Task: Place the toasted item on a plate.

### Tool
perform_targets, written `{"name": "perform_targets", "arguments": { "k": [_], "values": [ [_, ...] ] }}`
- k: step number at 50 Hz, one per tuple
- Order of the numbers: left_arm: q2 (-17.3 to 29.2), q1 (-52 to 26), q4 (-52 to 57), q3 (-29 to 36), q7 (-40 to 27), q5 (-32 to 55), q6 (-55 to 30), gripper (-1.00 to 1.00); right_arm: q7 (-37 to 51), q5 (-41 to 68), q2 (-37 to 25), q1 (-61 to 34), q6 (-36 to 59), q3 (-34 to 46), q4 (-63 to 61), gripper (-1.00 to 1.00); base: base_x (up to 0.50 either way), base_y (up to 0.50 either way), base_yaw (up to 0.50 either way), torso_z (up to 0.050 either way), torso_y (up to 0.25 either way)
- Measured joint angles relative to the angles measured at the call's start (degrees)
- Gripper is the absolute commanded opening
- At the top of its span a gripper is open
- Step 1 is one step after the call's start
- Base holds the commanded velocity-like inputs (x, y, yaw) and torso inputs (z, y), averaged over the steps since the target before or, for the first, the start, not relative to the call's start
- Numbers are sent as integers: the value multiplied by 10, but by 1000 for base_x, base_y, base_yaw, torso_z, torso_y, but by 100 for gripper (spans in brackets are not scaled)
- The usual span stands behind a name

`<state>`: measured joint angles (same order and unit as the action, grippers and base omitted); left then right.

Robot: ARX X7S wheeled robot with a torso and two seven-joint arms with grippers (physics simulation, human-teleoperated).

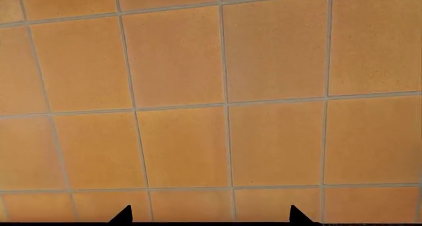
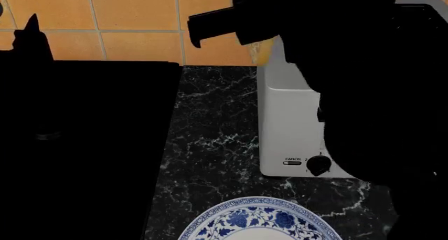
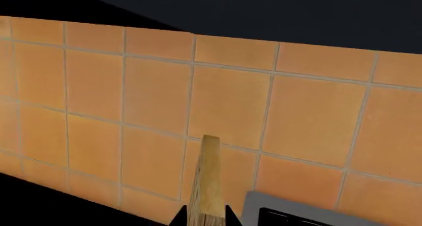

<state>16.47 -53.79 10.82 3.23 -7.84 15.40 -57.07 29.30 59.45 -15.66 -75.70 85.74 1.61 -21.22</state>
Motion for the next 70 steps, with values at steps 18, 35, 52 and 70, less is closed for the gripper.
{"name": "perform_targets", "arguments": {
  "k": [18, 35, 52, 70],
  "values": [
    [4, 6, 3, -5, -3, 4, 2, 100, 380, 508, -99, -8, -83, 34, -81, -100, 0, 0, 0, 0, 0],
    [8, 10, 2, -6, -5, 7, 3, 100, 522, 708, -166, 9, -199, 79, -190, -100, 0, 0, 0, 0, 0],
    [15, 15, -1, 8, -5, 2, 13, 100, 565, 767, -205, 50, -281, 117, -287, -100, 0, 0, 0, 0, 0],
    [17, 21, -10, 11, -8, 1, 25, 100, 533, 735, -220, 123, -279, 114, -312, -100, 0, 0, 0, 0, 0]
  ]
}}
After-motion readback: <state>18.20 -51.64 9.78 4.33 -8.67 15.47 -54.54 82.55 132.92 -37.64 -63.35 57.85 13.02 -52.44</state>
